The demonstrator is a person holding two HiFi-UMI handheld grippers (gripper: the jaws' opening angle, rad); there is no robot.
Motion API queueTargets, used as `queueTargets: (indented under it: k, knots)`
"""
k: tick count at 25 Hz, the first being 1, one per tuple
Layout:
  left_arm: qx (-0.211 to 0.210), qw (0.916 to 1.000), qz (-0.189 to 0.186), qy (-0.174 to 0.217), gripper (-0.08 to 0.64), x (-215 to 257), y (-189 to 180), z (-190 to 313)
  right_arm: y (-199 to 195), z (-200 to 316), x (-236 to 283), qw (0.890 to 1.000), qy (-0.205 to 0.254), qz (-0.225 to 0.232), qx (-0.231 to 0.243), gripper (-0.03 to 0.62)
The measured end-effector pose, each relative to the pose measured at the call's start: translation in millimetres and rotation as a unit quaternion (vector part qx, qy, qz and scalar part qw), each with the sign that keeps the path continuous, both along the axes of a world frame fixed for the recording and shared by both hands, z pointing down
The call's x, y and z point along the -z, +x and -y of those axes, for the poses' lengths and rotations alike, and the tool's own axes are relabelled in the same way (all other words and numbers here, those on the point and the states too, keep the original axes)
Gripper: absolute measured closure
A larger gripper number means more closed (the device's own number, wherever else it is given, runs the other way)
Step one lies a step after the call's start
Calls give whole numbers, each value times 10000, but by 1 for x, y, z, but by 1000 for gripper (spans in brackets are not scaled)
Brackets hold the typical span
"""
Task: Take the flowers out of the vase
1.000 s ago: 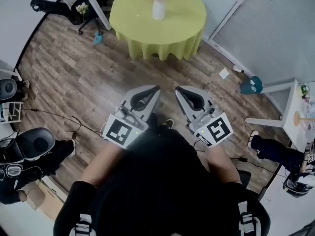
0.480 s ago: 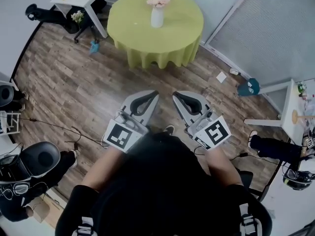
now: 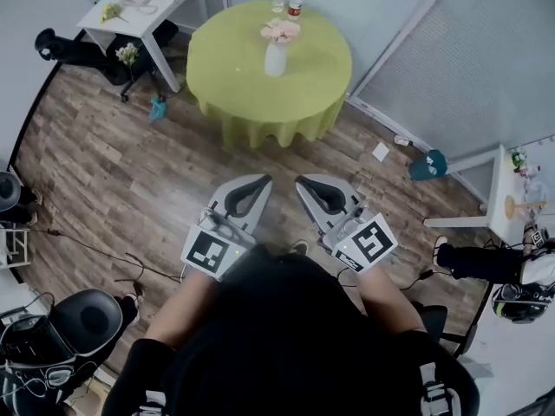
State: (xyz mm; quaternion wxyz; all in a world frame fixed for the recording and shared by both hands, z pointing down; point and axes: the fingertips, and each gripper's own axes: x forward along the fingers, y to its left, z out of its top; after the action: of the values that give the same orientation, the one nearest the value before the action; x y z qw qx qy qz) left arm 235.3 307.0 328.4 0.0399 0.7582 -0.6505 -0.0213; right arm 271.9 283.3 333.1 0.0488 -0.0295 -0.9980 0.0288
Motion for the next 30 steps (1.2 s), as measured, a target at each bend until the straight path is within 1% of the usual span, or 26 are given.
queueTargets:
  k: [6,10,12,15,18,26,30]
  knots:
    - [-209,9996,173,99,548,6,-40,4,-40,3,4,9997,98,-31,-209,572]
    - [-360,9992,136,141,548,4,-69,4,-70,0,2,9992,187,-76,-344,572]
    - [-439,9988,100,166,548,2,-82,4,-82,1,0,9988,158,-76,-449,572]
    - [-537,9985,37,117,548,-1,-96,6,-95,4,1,9981,60,-20,-608,572]
    - [-605,9981,40,93,548,-1,-109,11,-105,9,2,9973,75,-19,-725,572]
    - [-620,9981,14,67,548,-7,-131,31,-123,31,-8,9965,40,-80,-833,572]
    - [-491,9988,-12,86,548,-8,-143,47,-134,49,-7,9971,-90,32,-757,572]
